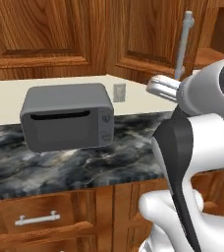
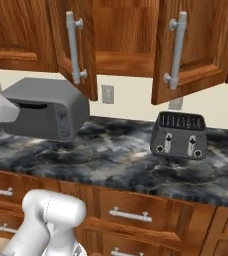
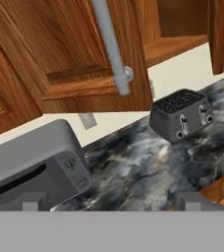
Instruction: Close all open cabinet doors.
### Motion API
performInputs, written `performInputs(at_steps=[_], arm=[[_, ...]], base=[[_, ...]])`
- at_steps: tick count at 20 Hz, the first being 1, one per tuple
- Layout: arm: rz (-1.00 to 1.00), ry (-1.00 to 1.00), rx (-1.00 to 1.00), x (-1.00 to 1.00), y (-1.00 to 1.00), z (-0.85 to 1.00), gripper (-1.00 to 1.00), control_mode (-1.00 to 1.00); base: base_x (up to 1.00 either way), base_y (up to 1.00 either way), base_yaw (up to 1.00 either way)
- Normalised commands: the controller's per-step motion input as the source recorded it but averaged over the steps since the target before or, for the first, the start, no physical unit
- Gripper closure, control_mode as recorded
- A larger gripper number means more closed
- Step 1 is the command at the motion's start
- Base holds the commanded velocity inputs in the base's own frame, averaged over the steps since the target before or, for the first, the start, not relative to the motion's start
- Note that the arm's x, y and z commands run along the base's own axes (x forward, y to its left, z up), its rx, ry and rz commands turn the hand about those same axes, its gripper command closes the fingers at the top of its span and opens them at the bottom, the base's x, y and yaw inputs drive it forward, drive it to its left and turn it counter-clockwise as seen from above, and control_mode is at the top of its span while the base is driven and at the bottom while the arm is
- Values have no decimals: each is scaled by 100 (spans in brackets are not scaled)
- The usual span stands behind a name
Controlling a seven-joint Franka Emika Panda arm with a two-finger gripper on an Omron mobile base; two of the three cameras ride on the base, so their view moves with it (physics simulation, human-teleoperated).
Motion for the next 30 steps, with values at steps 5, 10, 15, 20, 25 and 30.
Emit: performInputs(at_steps=[5, 10, 15, 20, 25, 30], arm=[[0, 0, 0, 0, 0, 0, -100, 100], [0, 0, 0, 0, 0, 0, -100, 100], [0, 0, 0, 0, 0, 0, -100, 100], [0, 0, 0, 0, 0, 0, -100, 100], [0, 0, 0, 0, 0, 0, -100, 100], [0, 0, 0, 0, 0, 0, -100, 100]], base=[[-9, -77, 7], [-1, -3, 5], [2, -25, 3], [11, -63, 6], [0, -23, 2], [43, 1, 0]])
